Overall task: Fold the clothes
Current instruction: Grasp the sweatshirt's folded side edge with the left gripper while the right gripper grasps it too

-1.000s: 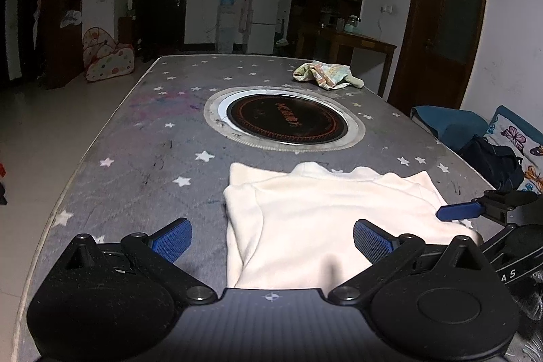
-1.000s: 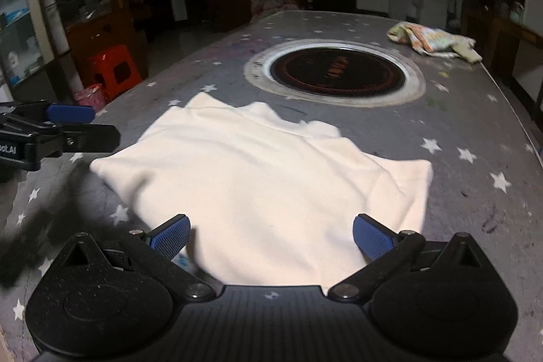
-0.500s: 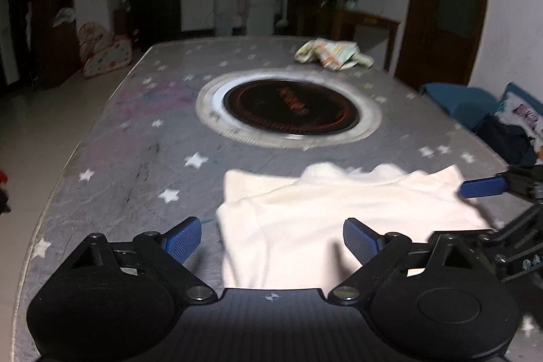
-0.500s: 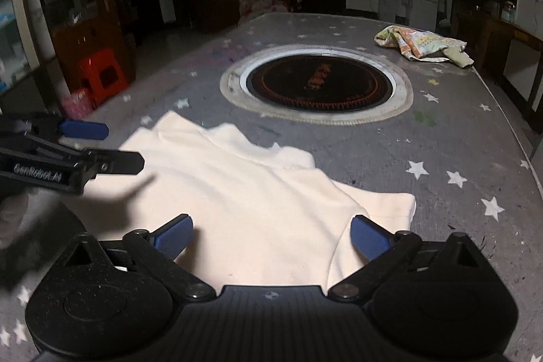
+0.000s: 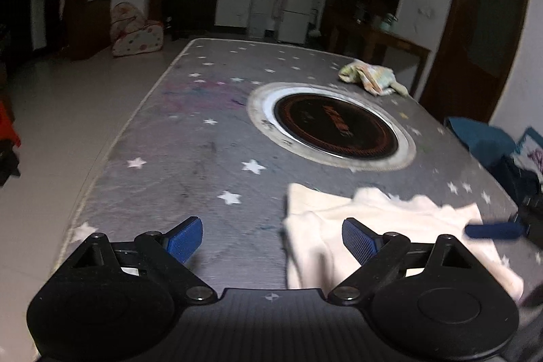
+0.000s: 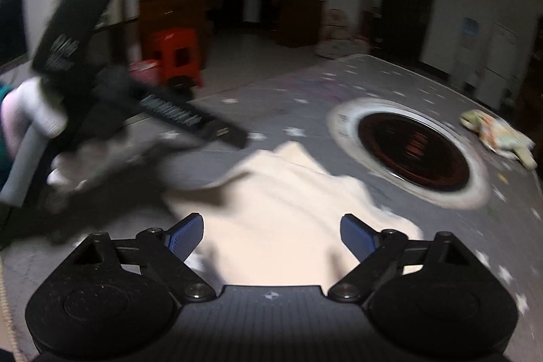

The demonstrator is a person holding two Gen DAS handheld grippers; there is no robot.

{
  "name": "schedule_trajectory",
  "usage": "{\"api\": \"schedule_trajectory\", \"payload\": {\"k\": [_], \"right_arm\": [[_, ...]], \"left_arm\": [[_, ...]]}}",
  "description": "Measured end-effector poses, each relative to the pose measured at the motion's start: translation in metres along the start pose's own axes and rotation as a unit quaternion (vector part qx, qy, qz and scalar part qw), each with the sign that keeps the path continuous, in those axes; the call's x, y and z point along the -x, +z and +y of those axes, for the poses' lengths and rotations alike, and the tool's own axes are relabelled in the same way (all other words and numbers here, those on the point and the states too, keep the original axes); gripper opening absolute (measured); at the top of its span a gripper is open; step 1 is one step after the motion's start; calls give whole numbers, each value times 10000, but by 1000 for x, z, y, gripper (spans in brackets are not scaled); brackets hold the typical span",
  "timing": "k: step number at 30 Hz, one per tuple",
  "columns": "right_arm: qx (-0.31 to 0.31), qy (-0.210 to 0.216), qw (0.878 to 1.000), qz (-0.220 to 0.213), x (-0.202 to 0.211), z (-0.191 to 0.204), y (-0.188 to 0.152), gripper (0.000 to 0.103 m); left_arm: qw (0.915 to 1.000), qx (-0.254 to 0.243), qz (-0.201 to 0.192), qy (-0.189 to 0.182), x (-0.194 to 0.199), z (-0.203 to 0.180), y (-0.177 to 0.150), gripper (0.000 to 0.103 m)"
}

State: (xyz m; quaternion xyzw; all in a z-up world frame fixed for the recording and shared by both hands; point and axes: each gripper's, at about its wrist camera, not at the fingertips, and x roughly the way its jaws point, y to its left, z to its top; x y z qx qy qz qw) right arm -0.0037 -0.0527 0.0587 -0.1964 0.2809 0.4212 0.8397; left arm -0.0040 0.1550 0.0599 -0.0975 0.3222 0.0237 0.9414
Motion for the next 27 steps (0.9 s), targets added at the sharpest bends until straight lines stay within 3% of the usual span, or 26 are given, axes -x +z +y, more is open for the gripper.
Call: {"api": "schedule_trajectory", "payload": {"k": [4,6,13,18,22,27], "right_arm": [[495,266,9983,127,-17,31,7,75],[695,352,9967,210,-27,42,9,63],[997,301,9936,444,-49,59,7,44],[609,278,9973,295,-46,47,9,18],[56,443,9990,66,-32,28,12,13],[-473,584,9970,-163,-15,6,16,11]], "left_arm": [[9998,203,-8,72,9,13,-1,90],[9995,322,45,54,10,18,-3,89],[9968,756,223,-150,10,28,-13,88],[9941,991,340,-293,4,27,-19,88],[9890,1331,434,-467,-1,26,-20,88],[9756,1934,627,-832,-12,26,-16,89]]}}
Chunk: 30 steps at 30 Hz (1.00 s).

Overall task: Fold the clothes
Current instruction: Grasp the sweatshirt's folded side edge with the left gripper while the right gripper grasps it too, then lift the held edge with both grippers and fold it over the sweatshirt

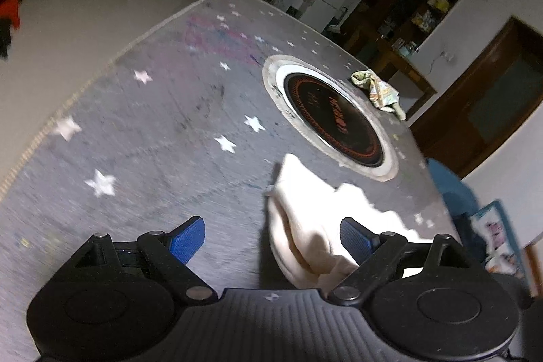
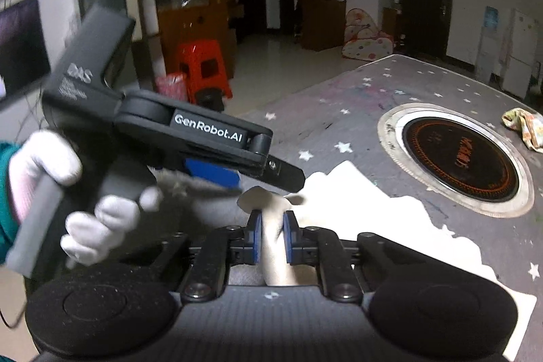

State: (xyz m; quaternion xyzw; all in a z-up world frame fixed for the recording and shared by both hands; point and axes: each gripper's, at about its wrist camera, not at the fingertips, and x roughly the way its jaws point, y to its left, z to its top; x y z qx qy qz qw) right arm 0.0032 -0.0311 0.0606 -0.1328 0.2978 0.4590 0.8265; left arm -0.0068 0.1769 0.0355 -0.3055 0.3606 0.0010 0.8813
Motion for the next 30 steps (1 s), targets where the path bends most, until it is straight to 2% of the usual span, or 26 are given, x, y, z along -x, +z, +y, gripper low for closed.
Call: {"api": "schedule_trajectory", "payload": {"k": [7,9,11,12,14,15,17,19,22,23,26,30], "right_arm": [[-165,216,9996,-127,11,-8,-2,11],[-193,284,9993,-140,12,-7,-4,11],[-222,353,9990,-166,15,-5,-6,11],[-234,385,9988,-185,16,-4,-7,11],[-239,453,9984,-247,18,-1,-8,11],[-248,494,9981,-257,18,-1,-9,11],[-223,493,9982,-247,18,1,-10,11],[-275,521,9980,-209,18,-1,-12,12],[-482,482,9973,-271,27,-11,-14,25],[-545,350,9975,-282,31,-17,-17,30],[-734,-53,9968,-313,45,-37,-24,37],[-1127,-866,9897,-154,59,-78,-43,41]], "left_arm": [[9974,505,344,-393,-22,-4,-1,88],[9962,566,409,-513,-25,-4,-2,84],[9947,651,483,-630,-28,-3,-3,71],[9937,708,521,-690,-30,-2,-4,68],[9917,823,596,-788,-34,2,-6,48],[9908,879,631,-817,-36,3,-7,43],[9894,965,672,-847,-38,7,-9,27],[9897,968,658,-828,-38,9,-11,22],[9913,858,615,-787,-36,10,-13,20],[9919,812,605,-768,-36,9,-13,20],[9933,698,577,-725,-34,7,-14,19],[9956,450,504,-645,-33,1,-14,19]]}}
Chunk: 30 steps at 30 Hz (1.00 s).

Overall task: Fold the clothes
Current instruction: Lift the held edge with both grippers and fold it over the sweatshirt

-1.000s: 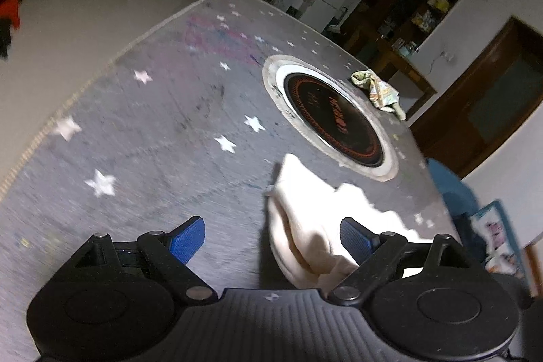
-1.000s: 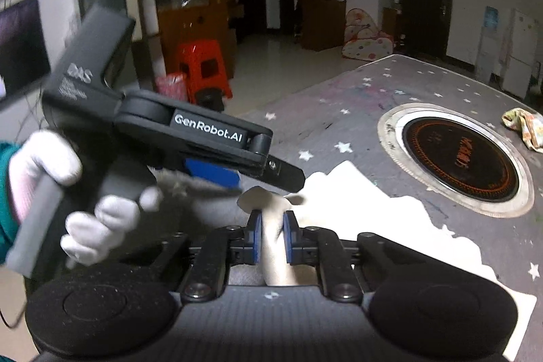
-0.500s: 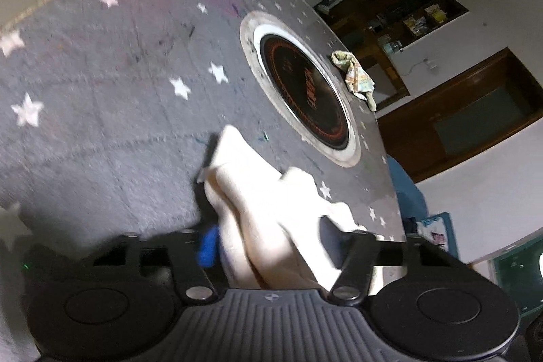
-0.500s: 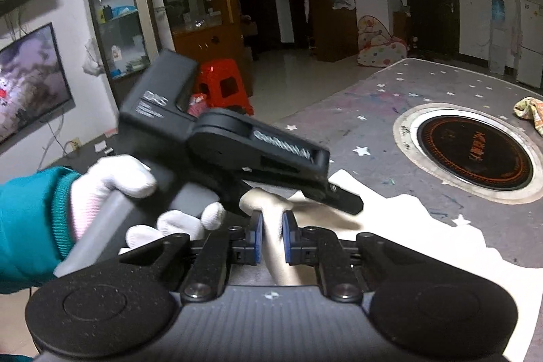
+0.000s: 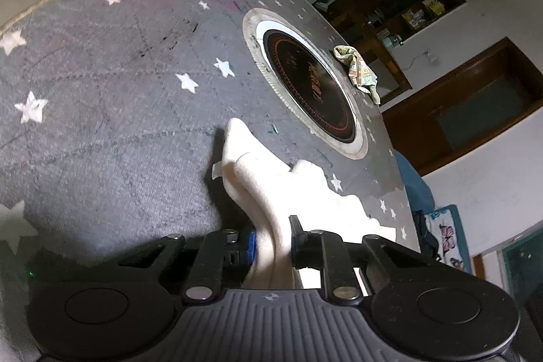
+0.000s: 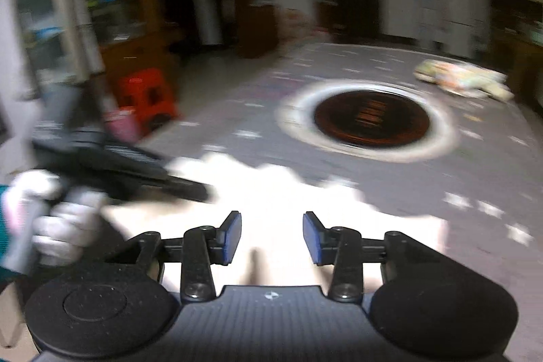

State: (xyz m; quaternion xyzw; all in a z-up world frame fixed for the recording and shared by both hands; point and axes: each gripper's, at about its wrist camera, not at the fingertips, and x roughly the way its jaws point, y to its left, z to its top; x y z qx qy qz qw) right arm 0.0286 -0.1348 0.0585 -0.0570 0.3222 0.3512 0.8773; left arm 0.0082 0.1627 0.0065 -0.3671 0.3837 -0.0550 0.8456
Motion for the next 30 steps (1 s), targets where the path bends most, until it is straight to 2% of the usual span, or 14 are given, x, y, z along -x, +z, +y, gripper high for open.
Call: {"api": "schedule_trajectory", "payload": {"k": [2,4,8,10,13,14,15,18,26,30], "right_arm": [[-238,-480,9985,108,2,-27,-7,46],[-495,-783,9955,196,2,-51,-14,51],[-887,-1032,9903,271,-4,-73,-22,60],[-1010,-1013,9893,283,-9,-77,-26,60],[-1119,-884,9895,243,-15,-76,-27,54],[-1143,-826,9898,221,-16,-75,-27,45],[-1164,-770,9900,198,-18,-73,-27,32],[-1093,-681,9916,109,-19,-68,-23,12],[-964,-626,9921,-501,26,-56,-9,10],[-744,-745,9911,-816,54,-52,5,10]], "left_arm": [[9999,-137,-36,37,1,-4,-1,19],[9996,-262,-68,70,2,-7,-1,19],[9988,-457,-111,130,3,-13,-1,19],[9983,-539,-121,164,3,-16,-1,19],[9973,-689,-141,225,3,-19,-2,19],[9968,-743,-150,250,3,-20,-3,19],[9964,-784,-152,269,3,-21,-3,18],[9956,-873,-199,263,6,-25,-3,17],[9903,-1327,-409,46,21,-58,2,16],[9868,-1537,-499,-111,24,-81,3,16]]}}
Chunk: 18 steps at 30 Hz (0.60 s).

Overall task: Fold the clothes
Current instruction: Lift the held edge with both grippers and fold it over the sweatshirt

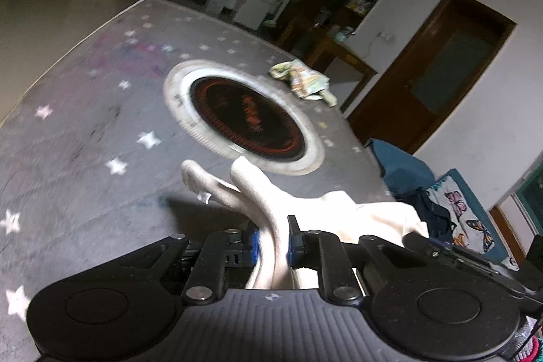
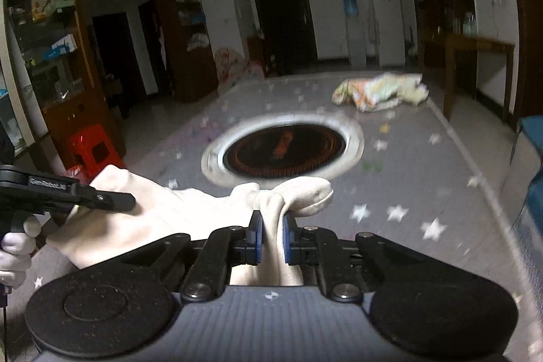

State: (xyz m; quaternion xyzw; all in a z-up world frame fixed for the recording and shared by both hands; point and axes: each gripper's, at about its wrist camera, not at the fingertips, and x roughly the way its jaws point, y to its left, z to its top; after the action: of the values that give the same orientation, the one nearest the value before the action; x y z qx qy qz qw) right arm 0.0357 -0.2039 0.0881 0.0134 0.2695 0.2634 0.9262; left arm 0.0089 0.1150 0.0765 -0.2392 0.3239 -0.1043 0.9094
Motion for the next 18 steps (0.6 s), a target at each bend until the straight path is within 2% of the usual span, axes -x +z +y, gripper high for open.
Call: {"api": "schedule_trajectory", "payload": {"k": [10,18], "right_arm": [[346,-479,9963,-624,51,-15,45,10],[417,-926,9910,-872,62,-40,69,10]], "left_arm": [[9983,-507,-130,-263,-11,-55,30,16],[9946,-948,-179,-375,-38,-96,52,16]]}}
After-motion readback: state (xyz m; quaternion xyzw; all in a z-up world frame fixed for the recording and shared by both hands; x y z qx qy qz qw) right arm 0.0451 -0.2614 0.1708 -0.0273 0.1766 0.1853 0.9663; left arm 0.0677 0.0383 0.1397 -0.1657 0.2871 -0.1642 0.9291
